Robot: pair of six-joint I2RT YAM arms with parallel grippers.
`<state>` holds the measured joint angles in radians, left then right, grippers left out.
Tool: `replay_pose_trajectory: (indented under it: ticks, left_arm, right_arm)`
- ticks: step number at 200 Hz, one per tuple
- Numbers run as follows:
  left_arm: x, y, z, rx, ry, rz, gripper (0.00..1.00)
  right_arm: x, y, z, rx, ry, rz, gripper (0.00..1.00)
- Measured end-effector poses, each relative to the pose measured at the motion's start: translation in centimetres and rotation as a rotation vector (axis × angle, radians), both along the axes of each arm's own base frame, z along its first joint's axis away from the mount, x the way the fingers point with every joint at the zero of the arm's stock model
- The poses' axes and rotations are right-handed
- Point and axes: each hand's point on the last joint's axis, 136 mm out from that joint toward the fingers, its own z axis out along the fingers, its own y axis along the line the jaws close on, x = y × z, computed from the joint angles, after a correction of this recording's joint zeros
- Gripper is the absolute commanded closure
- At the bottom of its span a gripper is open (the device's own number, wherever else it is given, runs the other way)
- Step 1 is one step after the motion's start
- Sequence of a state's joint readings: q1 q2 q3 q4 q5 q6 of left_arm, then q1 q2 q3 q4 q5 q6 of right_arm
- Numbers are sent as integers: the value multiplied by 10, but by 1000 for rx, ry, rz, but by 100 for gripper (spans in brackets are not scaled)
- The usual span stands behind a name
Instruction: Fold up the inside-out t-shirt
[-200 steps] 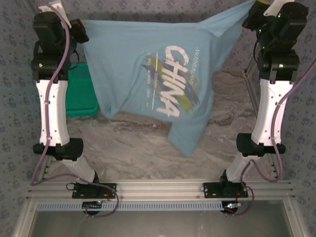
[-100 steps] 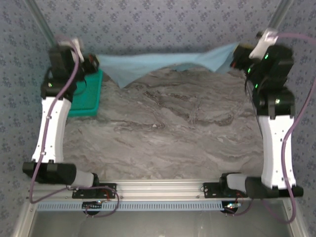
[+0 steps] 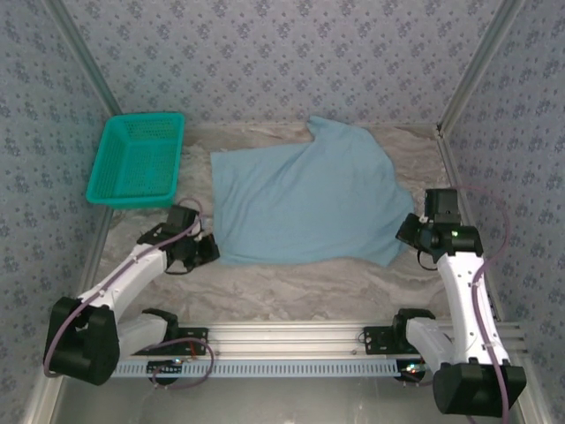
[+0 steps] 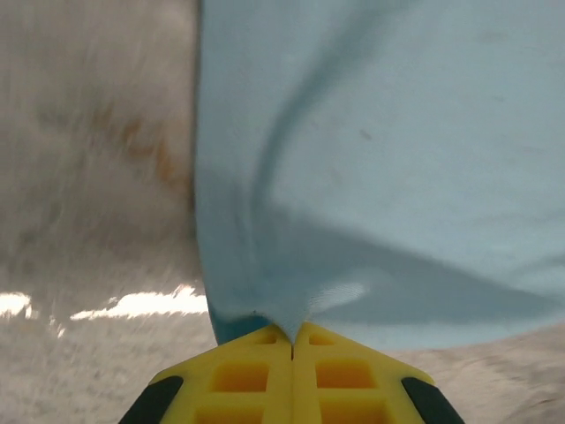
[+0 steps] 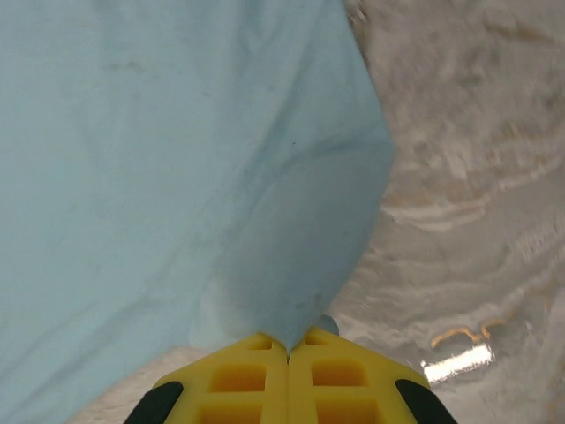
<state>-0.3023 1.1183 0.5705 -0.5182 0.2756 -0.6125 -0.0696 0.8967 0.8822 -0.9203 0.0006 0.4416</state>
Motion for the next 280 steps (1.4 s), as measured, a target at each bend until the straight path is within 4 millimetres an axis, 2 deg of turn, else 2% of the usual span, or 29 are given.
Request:
replay_pose_trajectory:
  ticks: [16,33,48,61,74,89,108,115,129,150,159,173,184,198,230,267,280]
  left_arm:
    - [-13,0,-14,9,44,1,92]
    - [-17,0,-18,14,57,10,85]
    - [-15,3,-16,29,38,24,72]
    - [-11,8,-11,52,9,40,64]
    - [-3,15,2,88,-45,58,55]
    - [13,22,28,124,-144,82,49]
    - [33,29,62,141,-283,120,42]
    - [40,28,70,135,-324,125,41]
    - [54,21,77,118,-363,115,41]
    - [91,0,76,85,-367,86,41]
    - [113,-11,66,78,-354,71,41]
    - [139,-23,48,79,-336,51,41]
    - [156,-30,34,89,-318,37,41]
    - [174,-37,19,103,-297,20,41]
    - [213,-41,-2,120,-291,12,41]
    - [257,-23,-22,141,-271,49,41]
    - [275,-18,-18,134,-286,62,41]
  right_arm:
    - [-9,-5,-17,13,35,-43,90]
    - [-17,-9,-31,13,63,-76,76]
    - [-23,-13,-40,1,79,-104,64]
    - [-25,-19,-36,-20,57,-137,58]
    - [-26,-27,-26,-59,1,-172,51]
    - [-27,-35,-10,-105,-75,-204,44]
    - [-20,-32,8,-133,-162,-177,40]
    - [-11,-26,12,-128,-187,-138,40]
    - [15,-6,7,-100,-176,-43,39]
    - [65,35,-26,-56,-92,125,39]
    - [85,52,-52,-31,-47,180,40]
    - [102,64,-86,5,12,220,41]
    - [114,66,-108,20,51,224,42]
    - [131,67,-125,35,78,218,43]
    - [176,66,-135,61,54,193,44]
    - [210,70,-137,98,38,157,45]
    - [220,76,-136,113,27,152,45]
